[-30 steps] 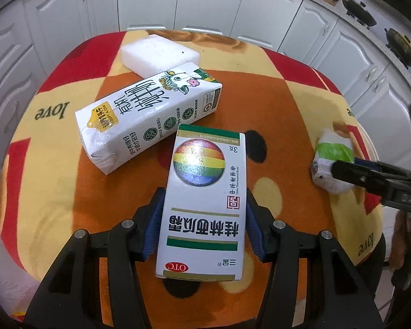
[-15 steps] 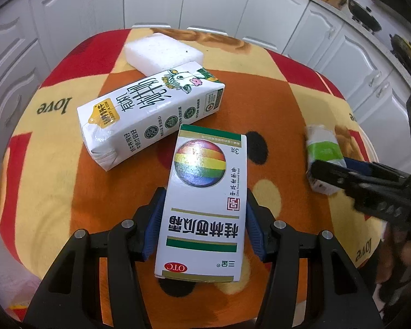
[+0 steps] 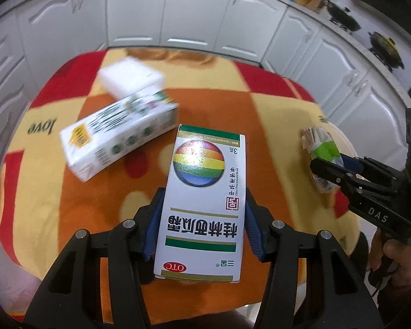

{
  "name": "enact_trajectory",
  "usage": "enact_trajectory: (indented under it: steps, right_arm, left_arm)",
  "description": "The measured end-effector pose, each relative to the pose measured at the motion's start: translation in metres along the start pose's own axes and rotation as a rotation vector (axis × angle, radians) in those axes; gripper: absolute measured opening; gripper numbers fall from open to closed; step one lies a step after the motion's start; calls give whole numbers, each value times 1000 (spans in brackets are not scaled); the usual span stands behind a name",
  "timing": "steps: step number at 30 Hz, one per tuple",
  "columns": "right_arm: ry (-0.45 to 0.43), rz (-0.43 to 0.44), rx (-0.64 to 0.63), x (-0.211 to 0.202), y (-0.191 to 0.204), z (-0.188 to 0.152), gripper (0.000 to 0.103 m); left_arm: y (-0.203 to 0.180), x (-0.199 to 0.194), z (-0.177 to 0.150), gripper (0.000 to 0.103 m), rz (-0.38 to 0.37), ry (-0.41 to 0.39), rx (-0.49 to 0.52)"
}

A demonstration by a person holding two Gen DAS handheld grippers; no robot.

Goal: Collect trash
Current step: 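Grasp the rainbow medicine box with the left gripper while the right grasps the green-label tissue pack, then carry both items to the beige bucket and open both grippers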

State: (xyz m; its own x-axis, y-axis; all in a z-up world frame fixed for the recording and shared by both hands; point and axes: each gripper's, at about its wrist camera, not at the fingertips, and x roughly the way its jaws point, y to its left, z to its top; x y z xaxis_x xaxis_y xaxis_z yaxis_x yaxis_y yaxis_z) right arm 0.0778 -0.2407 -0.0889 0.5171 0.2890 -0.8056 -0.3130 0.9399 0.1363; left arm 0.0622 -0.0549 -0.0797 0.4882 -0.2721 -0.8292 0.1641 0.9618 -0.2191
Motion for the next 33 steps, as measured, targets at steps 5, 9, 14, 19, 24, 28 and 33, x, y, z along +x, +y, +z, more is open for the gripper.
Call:
enact_trajectory:
  steps: [5,9,14,19,24,28,33]
  right_arm:
    - [-47,-20,60,-30,-36,-10,37]
    - [-71,-67,120,-50,-74,-19,37]
    - [-92,-130,201,-69,-121,-32,37]
    - [-93,-190,262,-78,-162,-45,37]
    - [-73,-223,323,-76,-197,-57,37]
    - [-51,-253,351,-70,-217,-62,38]
    - [-39,-299,408,-64,-240,-67,52]
  left_arm:
    - [-42,7,12,51,-15,-8,60]
    - [-83,16,22,51,-41,-17,120]
    - [-138,35,35,51,-84,-12,190]
    - [-186,58,46,51,-138,6,236]
    - [-222,85,57,51,-190,31,246]
    - [-239,104,65,51,-246,52,228]
    - [-249,123,73,56,-328,86,167]
